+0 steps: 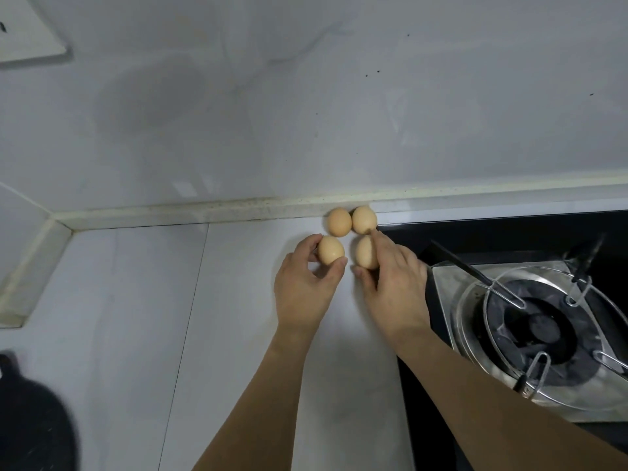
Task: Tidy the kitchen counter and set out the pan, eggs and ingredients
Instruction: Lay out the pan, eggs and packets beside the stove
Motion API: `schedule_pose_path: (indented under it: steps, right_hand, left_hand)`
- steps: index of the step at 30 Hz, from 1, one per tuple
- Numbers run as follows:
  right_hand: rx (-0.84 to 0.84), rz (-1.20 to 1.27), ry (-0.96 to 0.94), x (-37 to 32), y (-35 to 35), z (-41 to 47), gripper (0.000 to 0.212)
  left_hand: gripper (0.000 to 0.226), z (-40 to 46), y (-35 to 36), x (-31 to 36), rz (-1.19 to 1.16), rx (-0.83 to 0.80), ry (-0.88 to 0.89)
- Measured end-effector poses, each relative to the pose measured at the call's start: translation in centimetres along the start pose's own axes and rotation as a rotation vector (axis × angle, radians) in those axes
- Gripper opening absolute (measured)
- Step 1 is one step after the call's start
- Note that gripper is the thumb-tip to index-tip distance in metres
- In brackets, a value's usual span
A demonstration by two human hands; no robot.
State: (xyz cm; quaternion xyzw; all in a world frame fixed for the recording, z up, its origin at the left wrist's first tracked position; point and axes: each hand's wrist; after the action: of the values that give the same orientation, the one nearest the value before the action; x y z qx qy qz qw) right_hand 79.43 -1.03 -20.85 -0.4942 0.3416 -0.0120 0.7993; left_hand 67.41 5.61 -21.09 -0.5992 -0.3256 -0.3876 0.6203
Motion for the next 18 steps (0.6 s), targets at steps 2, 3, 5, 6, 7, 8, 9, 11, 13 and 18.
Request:
schedule_pose_path:
  steps: [2,3,5,6,7,8,9,11,13,18]
  right_hand:
    - [-0.001,-0.004,0.009,0.08,0.01,0.0,0.056]
    - [-0.002,-0.001,0.015,0.09,0.0,0.07,0.055]
    - [0.0,0.008,0.027,-0.03,-0.06,0.04,0.054]
    - [0.008,0.011,0.031,-0.08,-0.13,0.03,0.053]
    - [0.013,0.013,0.031,-0.14,-0.19,0.05,0.053]
    - [0.013,0.016,0.03,-0.17,-0.22,0.07,0.053]
    - [0.01,0.02,0.032,-0.22,-0.27,0.07,0.055]
    - [-0.003,0.018,0.037,-0.23,-0.22,0.12,0.056]
    - [-0.001,-0.001,0.036,-0.19,-0.02,0.09,0.056]
    - [0.045,-0.004,0.032,-0.02,0.27,-0.11,0.053]
  left_hand:
    - [0.048,0.06,0.11,0.02,0.052,-0.002,0.033]
    - [0.048,0.1,0.2,0.0,0.068,-0.001,0.048]
    - [0.048,0.1,0.24,-0.04,0.095,0.007,0.078]
    - [0.047,0.12,0.28,-0.04,0.107,0.01,0.1]
    - [0.046,0.11,0.32,0.0,0.116,0.017,0.124]
    - [0.045,0.1,0.37,-0.01,0.121,0.025,0.147]
    - [0.043,0.06,0.37,0.04,0.124,0.03,0.168]
    - [0.042,-0.05,0.32,0.15,0.124,0.041,0.198]
    - [0.043,-0.02,0.35,-0.05,0.12,0.069,0.23]
    - [0.051,0.02,0.67,-0.67,0.144,0.095,0.272]
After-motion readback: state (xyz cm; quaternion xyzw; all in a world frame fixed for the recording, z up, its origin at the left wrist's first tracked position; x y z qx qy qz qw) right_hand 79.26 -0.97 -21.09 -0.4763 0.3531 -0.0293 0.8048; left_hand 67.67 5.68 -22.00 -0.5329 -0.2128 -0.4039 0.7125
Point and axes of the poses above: each hand's wrist, its own z-axis towards the middle knuckle, its own y-axis out of the palm, x = y × z, and after that the axes turned 10 degrees about x, right-handed
